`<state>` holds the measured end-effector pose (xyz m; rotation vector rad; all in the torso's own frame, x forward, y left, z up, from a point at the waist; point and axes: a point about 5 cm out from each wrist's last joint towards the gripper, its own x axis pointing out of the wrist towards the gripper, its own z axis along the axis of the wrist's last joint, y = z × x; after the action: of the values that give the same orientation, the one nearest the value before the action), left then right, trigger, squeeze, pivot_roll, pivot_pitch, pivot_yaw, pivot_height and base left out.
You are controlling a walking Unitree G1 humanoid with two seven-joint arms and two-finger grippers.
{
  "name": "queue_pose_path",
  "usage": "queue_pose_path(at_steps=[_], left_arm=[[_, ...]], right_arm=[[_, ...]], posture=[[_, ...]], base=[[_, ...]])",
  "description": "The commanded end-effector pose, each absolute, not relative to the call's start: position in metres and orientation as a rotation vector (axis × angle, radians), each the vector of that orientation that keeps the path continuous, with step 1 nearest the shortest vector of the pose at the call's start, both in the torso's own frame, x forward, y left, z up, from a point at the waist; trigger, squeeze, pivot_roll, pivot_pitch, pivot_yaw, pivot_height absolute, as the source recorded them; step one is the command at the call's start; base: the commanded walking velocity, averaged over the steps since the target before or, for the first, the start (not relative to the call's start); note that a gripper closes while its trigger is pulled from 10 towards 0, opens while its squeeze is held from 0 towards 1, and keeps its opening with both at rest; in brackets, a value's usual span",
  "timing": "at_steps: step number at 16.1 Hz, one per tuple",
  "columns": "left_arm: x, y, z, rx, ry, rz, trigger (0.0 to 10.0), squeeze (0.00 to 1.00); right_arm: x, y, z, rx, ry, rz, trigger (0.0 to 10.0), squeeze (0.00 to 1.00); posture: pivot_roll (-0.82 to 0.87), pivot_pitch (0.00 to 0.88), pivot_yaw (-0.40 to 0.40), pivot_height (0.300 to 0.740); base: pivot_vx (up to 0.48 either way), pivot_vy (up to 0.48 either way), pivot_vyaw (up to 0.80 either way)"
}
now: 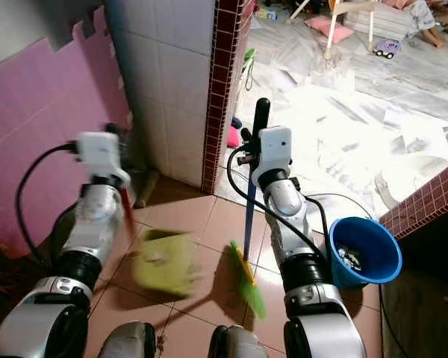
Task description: Sweep floor
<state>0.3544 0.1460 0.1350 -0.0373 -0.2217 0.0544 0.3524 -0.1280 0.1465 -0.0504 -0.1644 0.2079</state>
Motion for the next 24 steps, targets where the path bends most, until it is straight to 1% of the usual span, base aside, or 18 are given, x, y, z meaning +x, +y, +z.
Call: queue_pose_path(at_steps=[1,3,4,5,8,10,12,14,15,16,18,21,22,24], left_arm=[[0.357,0.139,0.156,-0.106,-0.3,0.04,10.0,0.0],[0.355,0.146,0.178,-0.132,-0.357,0.05,10.0,0.0],[0.354,0.146,0.181,-0.133,-0.364,0.05,10.0,0.0],[0.349,0.149,0.19,-0.141,-0.385,0.043,10.0,0.0],[0.341,0.155,0.19,-0.157,-0.369,0.037,10.0,0.0],[0.334,0.158,0.184,-0.207,-0.322,0.06,10.0,0.0],[0.325,0.154,0.186,-0.216,-0.307,0.044,10.0,0.0],[0.318,0.15,0.19,-0.212,-0.299,0.034,10.0,0.0],[0.311,0.145,0.192,-0.235,-0.277,0.016,10.0,0.0],[0.309,0.144,0.193,-0.243,-0.275,0.014,10.0,0.0],[0.305,0.143,0.193,-0.339,-0.256,0.009,10.0,0.0],[0.305,0.139,0.186,-0.566,-0.203,0.02,10.0,0.0],[0.307,0.14,0.185,-0.61,-0.181,0.026,10.0,0.0],[0.309,0.139,0.185,-0.606,-0.173,0.019,10.0,0.0]], right_arm=[[0.354,-0.129,0.155,-0.063,-0.199,0.19,10.0,0.0],[0.355,-0.131,0.157,-0.135,-0.234,0.176,10.0,0.0],[0.355,-0.131,0.157,-0.139,-0.235,0.174,10.0,0.0],[0.356,-0.137,0.156,-0.159,-0.233,0.137,10.0,0.0],[0.357,-0.141,0.154,-0.157,-0.225,0.123,10.0,0.0],[0.356,-0.143,0.151,-0.168,-0.221,0.106,10.0,0.0],[0.354,-0.147,0.146,-0.183,-0.204,0.074,10.0,0.0],[0.353,-0.152,0.142,-0.146,-0.192,0.043,10.0,0.0],[0.351,-0.153,0.147,-0.119,-0.22,0.036,10.0,0.0],[0.351,-0.152,0.149,-0.129,-0.23,0.046,10.0,0.0],[0.352,-0.149,0.148,-0.149,-0.223,0.06,10.0,0.0],[0.352,-0.149,0.144,-0.16,-0.204,0.065,10.0,0.0],[0.351,-0.15,0.144,-0.165,-0.206,0.063,10.0,0.0],[0.35,-0.152,0.143,-0.165,-0.203,0.058,10.0,0.0]], posture=[[-0.02,0.039,-0.102,0.74],[0.0,0.023,-0.099,0.74],[0.0,0.022,-0.098,0.74],[0.01,0.016,-0.098,0.74],[0.02,0.007,-0.097,0.74],[0.03,0.005,-0.097,0.74],[0.05,0.006,-0.098,0.74],[0.06,0.009,-0.102,0.74],[0.07,0.021,-0.119,0.74],[0.07,0.023,-0.123,0.74],[0.06,0.023,-0.136,0.74],[0.05,0.012,-0.137,0.74],[0.04,0.007,-0.133,0.74],[0.03,0.008,-0.129,0.74]], base=[[0.0,0.0,0.0],[0.0,0.0,0.0],[0.0,0.0,0.0],[0.0,0.0,0.0],[0.0,0.0,0.0],[0.0,0.0,0.0],[0.0,0.0,0.0],[0.0,0.0,0.0],[0.0,0.0,0.0],[0.0,0.0,0.0],[0.0,0.0,0.0],[0.0,0.0,0.0],[0.0,0.0,0.0],[0.0,0.0,0.0]])
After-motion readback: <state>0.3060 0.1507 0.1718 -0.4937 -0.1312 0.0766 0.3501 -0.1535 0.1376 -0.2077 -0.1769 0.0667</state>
